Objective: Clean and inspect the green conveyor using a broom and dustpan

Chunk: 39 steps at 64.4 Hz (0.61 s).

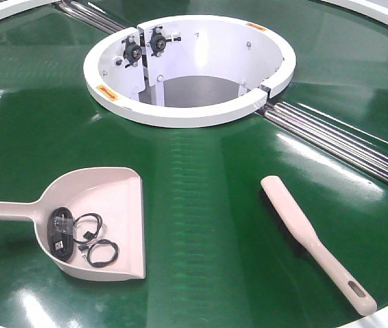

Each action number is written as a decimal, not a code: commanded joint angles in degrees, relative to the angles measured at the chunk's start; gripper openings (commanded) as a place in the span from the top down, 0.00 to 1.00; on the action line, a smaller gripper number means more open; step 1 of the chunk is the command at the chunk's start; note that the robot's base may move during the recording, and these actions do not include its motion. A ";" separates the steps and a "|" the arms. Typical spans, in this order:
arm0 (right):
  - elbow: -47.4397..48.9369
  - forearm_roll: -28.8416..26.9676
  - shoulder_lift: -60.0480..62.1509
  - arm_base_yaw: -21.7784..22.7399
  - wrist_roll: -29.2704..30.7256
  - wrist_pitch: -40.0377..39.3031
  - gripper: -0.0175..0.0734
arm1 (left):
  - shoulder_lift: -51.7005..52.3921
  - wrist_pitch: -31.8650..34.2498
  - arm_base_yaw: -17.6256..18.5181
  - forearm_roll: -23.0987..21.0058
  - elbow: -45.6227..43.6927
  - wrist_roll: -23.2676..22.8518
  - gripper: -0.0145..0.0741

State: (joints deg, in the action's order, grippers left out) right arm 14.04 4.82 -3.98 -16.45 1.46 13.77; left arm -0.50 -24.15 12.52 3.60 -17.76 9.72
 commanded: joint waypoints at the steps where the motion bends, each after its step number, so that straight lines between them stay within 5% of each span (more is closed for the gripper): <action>1: 1.50 0.57 -1.14 0.34 0.49 -4.51 0.82 | -0.80 5.76 0.23 -0.50 0.67 -2.30 0.84; 22: 1.50 0.57 -1.14 0.34 0.49 -4.51 0.82 | -0.74 27.75 0.23 -0.69 20.05 -11.86 0.84; 39: 1.50 0.57 -1.14 0.34 0.49 -4.52 0.82 | 2.12 25.80 -0.34 -3.60 19.94 -6.31 0.84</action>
State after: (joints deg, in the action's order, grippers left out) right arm 14.04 4.82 -3.98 -16.45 1.46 13.70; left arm 0.72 -2.32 12.52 1.88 1.57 0.94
